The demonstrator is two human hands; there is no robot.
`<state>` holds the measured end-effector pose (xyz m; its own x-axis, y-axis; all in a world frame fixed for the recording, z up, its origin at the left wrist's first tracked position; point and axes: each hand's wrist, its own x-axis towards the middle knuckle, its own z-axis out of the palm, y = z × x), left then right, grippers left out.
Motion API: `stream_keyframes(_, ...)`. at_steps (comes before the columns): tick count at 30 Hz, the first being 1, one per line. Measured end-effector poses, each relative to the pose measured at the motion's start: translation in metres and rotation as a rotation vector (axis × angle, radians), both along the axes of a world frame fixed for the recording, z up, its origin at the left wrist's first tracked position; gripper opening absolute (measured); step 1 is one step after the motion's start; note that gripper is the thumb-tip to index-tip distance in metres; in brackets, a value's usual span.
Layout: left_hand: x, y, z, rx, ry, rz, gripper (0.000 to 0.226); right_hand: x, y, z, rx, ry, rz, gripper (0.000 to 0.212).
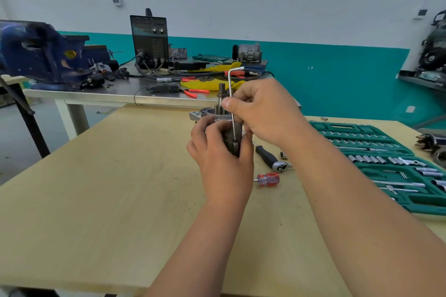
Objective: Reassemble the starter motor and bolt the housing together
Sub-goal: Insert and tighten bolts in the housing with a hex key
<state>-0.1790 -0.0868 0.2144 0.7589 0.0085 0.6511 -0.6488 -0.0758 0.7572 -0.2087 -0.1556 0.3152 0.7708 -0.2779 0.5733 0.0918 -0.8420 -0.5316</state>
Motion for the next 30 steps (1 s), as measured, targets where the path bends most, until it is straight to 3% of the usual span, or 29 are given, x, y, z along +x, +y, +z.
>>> stream_keyframes(2,0.001,0.002,0.001,0.014,-0.015,-0.002,0.043,-0.001,0.003,0.0,0.018,-0.063,0.011,0.022)
stream_keyframes(6,0.008,0.008,0.002,0.047,0.013,-0.045,0.066,-0.014,-0.015,0.017,0.382,-0.053,0.117,0.023)
stream_keyframes(9,0.012,0.012,0.0,0.034,0.072,-0.089,0.074,-0.023,-0.026,0.016,0.214,0.194,0.048,0.039)
stream_keyframes(13,0.011,0.012,-0.001,0.01,0.098,-0.099,0.077,-0.03,-0.021,0.01,-0.088,0.398,0.107,0.027)
stream_keyframes(17,0.012,0.011,-0.003,-0.012,0.092,-0.102,0.075,-0.028,-0.019,0.013,-0.288,0.403,0.115,0.027)
stream_keyframes(25,0.011,0.011,-0.005,-0.038,0.075,-0.088,0.075,-0.02,-0.016,0.004,-0.244,0.305,0.128,0.02)
stream_keyframes(30,0.011,0.011,-0.005,-0.044,0.077,-0.089,0.075,-0.015,-0.015,0.006,-0.263,0.34,0.15,0.019)
